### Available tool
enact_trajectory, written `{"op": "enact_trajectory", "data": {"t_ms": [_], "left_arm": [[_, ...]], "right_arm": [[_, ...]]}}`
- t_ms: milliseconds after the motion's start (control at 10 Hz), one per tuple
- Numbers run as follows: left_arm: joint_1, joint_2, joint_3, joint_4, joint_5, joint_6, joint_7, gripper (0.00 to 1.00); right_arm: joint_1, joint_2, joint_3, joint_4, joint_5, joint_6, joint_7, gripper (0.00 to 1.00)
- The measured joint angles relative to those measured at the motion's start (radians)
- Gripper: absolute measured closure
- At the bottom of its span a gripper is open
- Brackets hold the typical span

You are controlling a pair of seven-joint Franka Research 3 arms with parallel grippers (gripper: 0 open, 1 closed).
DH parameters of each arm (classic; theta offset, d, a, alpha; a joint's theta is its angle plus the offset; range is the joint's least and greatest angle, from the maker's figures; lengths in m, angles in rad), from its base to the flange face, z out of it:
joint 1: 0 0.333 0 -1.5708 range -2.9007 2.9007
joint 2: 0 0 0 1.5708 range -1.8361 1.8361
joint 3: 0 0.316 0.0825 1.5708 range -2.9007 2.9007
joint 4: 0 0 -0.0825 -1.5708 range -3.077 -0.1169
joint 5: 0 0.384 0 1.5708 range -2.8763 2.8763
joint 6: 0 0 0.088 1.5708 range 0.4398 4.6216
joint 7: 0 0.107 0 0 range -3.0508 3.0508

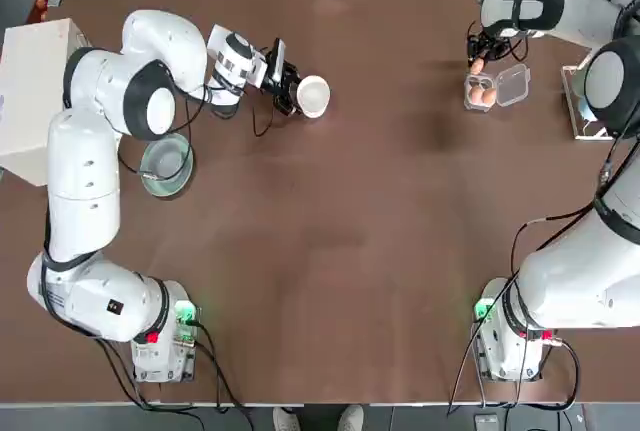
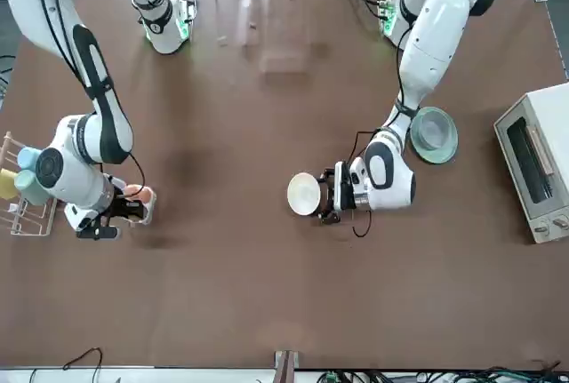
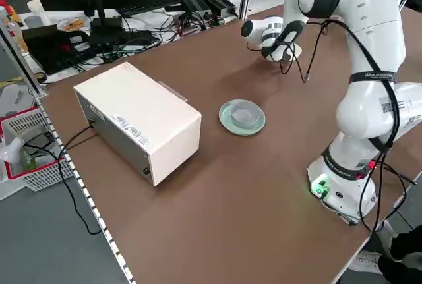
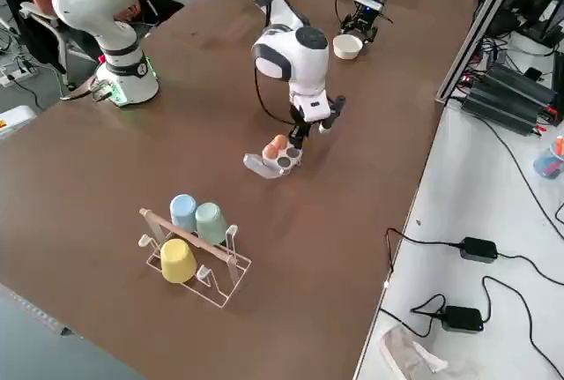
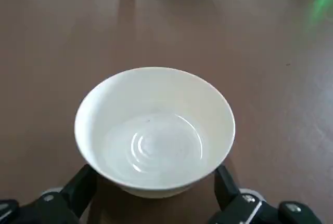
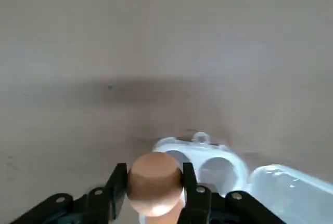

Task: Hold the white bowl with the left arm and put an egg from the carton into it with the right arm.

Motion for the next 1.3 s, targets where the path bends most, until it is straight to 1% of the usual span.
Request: {"op": "enact_trajectory", "data": {"t_ms": [100,300,400,800,900,1100,1300], "left_arm": [[0.0,0.0,0.0,0.0,0.0,0.0,0.0,0.0],[-0.001,0.0,0.0,0.001,0.0,0.0,0.0,0.0],[-0.001,0.0,0.0,0.001,0.0,0.0,0.0,0.0],[-0.003,0.0,0.0,0.002,-0.001,0.0,0.0,0.0],[-0.003,0.0,0.0,0.002,-0.001,0.0,0.0,0.0],[-0.003,0.0,0.001,0.002,-0.001,0.0,0.0,0.0],[-0.003,0.001,0.002,0.002,-0.001,0.0,0.0,0.0]], "right_arm": [[0.032,0.0,0.002,0.011,0.038,0.0,0.034,0.52],[0.115,-0.001,0.007,0.043,0.101,-0.001,0.161,0.52],[0.157,-0.001,0.009,0.055,0.156,-0.001,0.21,0.52],[0.302,-0.002,0.014,0.088,0.472,0.008,0.245,0.52],[0.343,-0.002,0.015,0.096,0.552,0.031,0.245,0.52],[0.439,0.0,0.02,0.101,0.686,0.122,0.248,0.52],[0.529,0.025,0.026,0.102,0.765,0.227,0.251,0.52]]}}
